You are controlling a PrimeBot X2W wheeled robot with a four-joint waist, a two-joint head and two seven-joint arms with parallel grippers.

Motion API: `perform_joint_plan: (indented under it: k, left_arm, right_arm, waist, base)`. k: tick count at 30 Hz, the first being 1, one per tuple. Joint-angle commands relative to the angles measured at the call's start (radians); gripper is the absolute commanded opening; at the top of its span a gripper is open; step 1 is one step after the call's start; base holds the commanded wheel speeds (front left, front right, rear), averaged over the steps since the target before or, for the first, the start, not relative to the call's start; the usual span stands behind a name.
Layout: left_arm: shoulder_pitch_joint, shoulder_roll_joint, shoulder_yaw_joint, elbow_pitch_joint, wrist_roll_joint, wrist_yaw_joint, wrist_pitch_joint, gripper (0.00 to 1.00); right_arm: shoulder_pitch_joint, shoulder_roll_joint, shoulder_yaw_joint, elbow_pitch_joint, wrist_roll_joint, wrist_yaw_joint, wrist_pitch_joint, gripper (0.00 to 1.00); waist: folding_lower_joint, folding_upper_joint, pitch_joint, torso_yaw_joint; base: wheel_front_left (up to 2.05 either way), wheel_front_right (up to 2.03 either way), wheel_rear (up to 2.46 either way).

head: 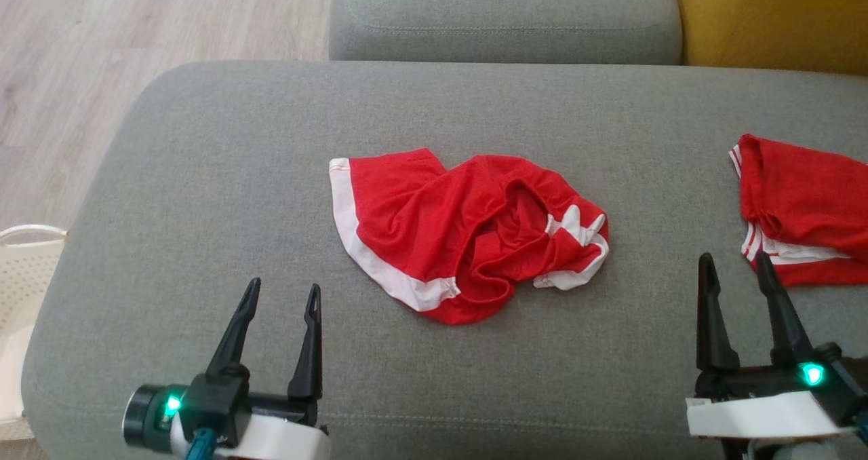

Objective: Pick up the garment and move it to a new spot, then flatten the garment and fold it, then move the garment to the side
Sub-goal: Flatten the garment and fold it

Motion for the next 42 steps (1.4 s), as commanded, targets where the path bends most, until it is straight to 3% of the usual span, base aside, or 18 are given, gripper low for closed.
perform_joint_plan:
  k: [1,6,10,15,20,27,34,42]
  left_arm:
    - [-0.054,-0.010,0.041,-0.023,0.011,-0.004,-0.009,1.00]
    - [-0.093,-0.015,0.033,0.023,0.001,-0.022,-0.009,1.00]
    - [-0.182,-0.020,-0.006,0.086,0.005,-0.060,-0.009,1.00]
    - [-0.323,-0.032,-0.053,0.183,-0.117,-0.122,-0.009,1.00]
    - [-0.487,-0.033,-0.176,0.281,-0.182,-0.139,-0.009,1.00]
    - [-0.682,-0.033,-0.324,0.456,-0.250,-0.139,-0.009,1.00]
    - [-0.799,-0.033,-0.434,0.547,-0.325,-0.131,-0.009,1.00]
    - [-0.885,-0.033,-0.507,0.693,-0.390,-0.067,-0.008,1.00]
  right_arm:
    - [-0.025,-0.003,0.026,-0.030,0.002,0.006,-0.004,1.00]
    - [-0.036,-0.003,0.025,-0.026,0.002,0.006,-0.004,1.00]
    - [-0.055,-0.003,0.029,-0.029,-0.005,0.006,-0.004,1.00]
    - [-0.101,-0.003,0.036,-0.037,-0.013,0.006,-0.004,1.00]
    - [-0.152,-0.003,0.047,-0.047,-0.022,0.006,-0.004,1.00]
    - [-0.201,-0.003,0.056,-0.055,-0.029,0.006,-0.004,1.00]
    - [-0.231,-0.003,0.049,-0.070,-0.029,0.006,-0.004,1.00]
    - [-0.250,-0.003,0.053,-0.084,-0.018,0.006,-0.004,1.00]
  waist:
    - [0.0001,0.0000,0.004,-0.003]
    - [0.0001,0.0000,0.022,-0.015]
    - [0.0001,0.0000,0.062,-0.036]
    - [0.0001,0.0000,0.147,-0.076]
    - [0.0001,0.0000,0.234,-0.123]
    - [0.0001,0.0000,0.311,-0.187]
    - [0.0001,0.0000,0.363,-0.235]
    - [0.0001,0.0000,0.406,-0.264]
  base:
    - [0.00,0.00,0.00]
    - [0.00,0.00,0.00]
    - [0.00,0.00,0.00]
    - [0.00,0.00,0.00]
    - [0.00,0.00,0.00]
    - [0.00,0.00,0.00]
    - [0.00,0.00,0.00]
    - [0.00,0.00,0.00]
